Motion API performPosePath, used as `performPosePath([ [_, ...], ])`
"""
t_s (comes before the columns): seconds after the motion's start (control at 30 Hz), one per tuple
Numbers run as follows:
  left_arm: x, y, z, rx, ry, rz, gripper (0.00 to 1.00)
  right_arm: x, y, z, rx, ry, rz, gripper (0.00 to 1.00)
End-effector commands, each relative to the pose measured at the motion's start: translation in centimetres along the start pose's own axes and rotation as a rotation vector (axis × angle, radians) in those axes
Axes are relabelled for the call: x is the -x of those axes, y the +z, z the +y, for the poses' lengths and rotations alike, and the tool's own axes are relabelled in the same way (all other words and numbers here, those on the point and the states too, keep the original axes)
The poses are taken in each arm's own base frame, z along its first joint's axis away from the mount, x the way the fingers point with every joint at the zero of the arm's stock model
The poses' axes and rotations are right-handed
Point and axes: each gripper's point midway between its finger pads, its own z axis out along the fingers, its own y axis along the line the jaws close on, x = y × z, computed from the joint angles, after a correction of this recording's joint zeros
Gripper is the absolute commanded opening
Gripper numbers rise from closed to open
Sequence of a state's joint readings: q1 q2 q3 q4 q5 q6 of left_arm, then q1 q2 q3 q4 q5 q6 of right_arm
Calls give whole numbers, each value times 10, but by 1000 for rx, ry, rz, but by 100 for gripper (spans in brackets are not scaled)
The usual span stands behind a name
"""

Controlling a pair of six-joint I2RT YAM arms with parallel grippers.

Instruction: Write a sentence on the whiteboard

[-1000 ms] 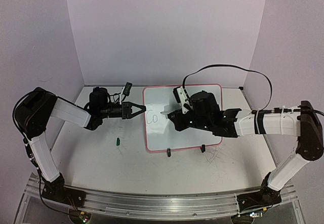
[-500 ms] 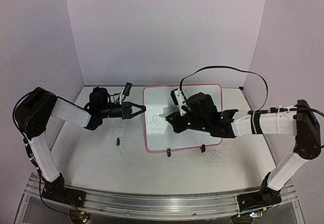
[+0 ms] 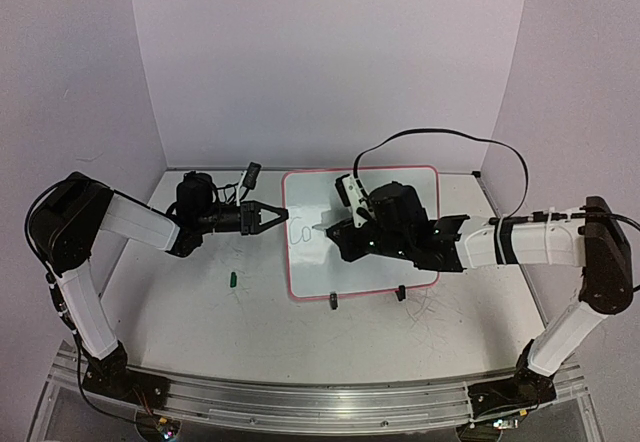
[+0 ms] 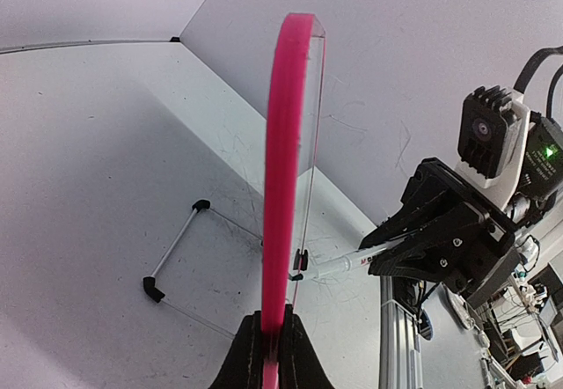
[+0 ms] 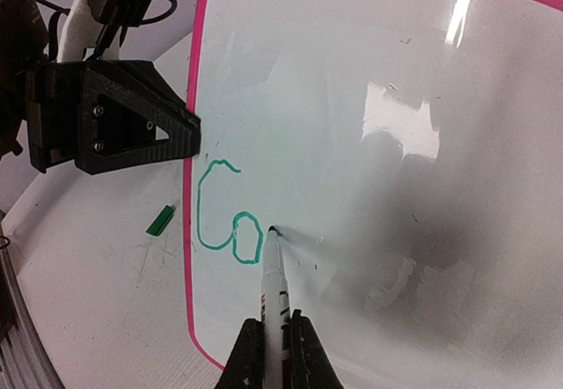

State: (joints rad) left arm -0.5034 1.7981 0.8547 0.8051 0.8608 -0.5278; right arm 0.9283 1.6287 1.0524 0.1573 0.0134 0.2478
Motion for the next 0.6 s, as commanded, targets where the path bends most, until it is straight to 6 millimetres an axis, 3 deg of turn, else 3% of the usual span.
performPosePath([
  [0.0, 8, 2, -25, -65, 41, -2, 0, 21, 0, 0, -22, 5, -58, 0],
  [0.57, 9, 2, -25, -67, 42, -3, 0, -6, -2, 0, -19, 9, 13, 0],
])
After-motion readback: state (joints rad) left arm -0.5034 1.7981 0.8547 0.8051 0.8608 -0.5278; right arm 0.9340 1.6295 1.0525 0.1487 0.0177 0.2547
